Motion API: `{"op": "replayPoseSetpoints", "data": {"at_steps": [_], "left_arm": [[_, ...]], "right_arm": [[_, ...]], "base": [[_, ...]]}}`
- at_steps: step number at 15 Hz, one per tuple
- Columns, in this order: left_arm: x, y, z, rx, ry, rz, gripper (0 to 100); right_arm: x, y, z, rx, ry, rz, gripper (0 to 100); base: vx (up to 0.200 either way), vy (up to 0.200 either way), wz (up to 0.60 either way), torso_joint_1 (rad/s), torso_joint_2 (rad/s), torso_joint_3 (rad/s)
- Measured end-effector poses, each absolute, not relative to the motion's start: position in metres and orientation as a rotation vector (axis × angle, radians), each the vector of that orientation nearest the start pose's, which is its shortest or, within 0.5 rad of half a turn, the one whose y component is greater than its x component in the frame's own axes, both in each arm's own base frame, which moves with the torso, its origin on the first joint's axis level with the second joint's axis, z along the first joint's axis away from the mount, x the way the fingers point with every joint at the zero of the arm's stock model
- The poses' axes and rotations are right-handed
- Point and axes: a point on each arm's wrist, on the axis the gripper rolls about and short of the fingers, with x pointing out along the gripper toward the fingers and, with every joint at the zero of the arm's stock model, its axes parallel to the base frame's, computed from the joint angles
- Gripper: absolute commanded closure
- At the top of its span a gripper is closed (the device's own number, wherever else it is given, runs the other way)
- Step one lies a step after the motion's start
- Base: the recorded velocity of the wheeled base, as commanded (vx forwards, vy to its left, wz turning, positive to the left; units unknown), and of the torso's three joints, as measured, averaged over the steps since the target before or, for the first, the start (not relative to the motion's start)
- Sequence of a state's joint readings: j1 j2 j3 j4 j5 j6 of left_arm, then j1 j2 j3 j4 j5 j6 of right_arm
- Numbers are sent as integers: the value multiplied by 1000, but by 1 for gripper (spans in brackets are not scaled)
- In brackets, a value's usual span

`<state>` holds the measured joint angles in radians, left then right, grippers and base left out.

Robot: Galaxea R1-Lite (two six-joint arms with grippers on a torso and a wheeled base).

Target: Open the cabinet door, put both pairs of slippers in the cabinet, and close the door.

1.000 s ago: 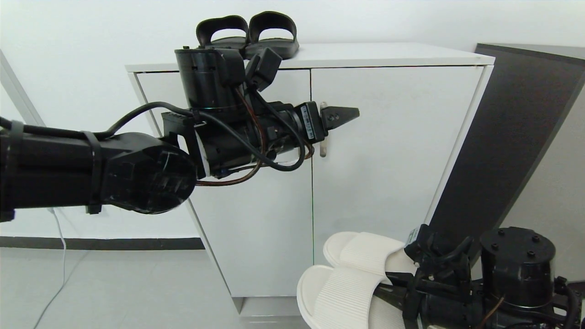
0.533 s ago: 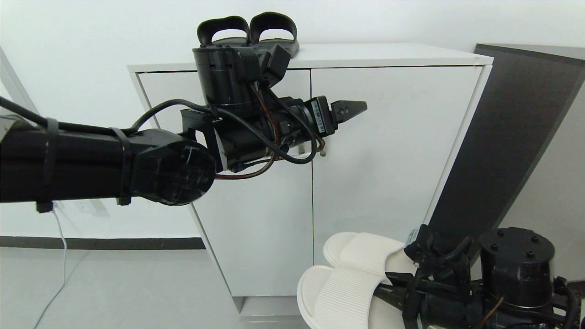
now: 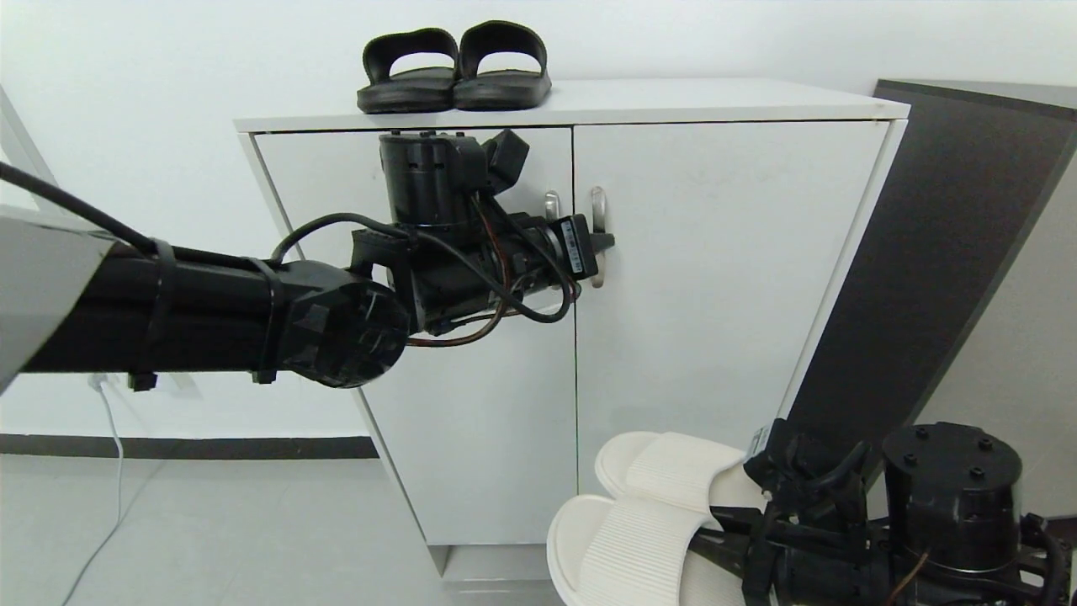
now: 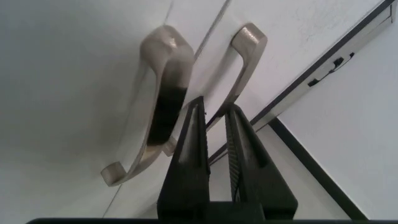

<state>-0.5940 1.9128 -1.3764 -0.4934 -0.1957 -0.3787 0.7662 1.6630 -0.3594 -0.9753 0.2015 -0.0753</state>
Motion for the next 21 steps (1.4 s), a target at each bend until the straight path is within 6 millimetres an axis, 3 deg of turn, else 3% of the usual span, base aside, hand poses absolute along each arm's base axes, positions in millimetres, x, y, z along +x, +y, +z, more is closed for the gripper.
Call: {"op": "replayPoseSetpoints", "data": {"at_steps": [4,8,13,16,21], "left_arm": [[302,-216,249,-364,241,-790,100],[267,-212,248,-364,239,-842,100],[225,-206,248,-368,210,-911,100],[225,-192,253,-382,173,-883,100],[250,-176,255,-431,122,-807,100]], "right_arm": [[167,171,115,-159,292,1050,100],[155,163,105,-210,266,1182,100],[151,159,100,-213,284,1218,100],[148,158,99,-231,269,1238,100],[147,156,97,-248,266,1242,100]], "base": [[0,0,0,0,0,0],[0,0,0,0,0,0],[0,0,0,0,0,0],[0,0,0,0,0,0],[0,0,0,0,0,0]]}}
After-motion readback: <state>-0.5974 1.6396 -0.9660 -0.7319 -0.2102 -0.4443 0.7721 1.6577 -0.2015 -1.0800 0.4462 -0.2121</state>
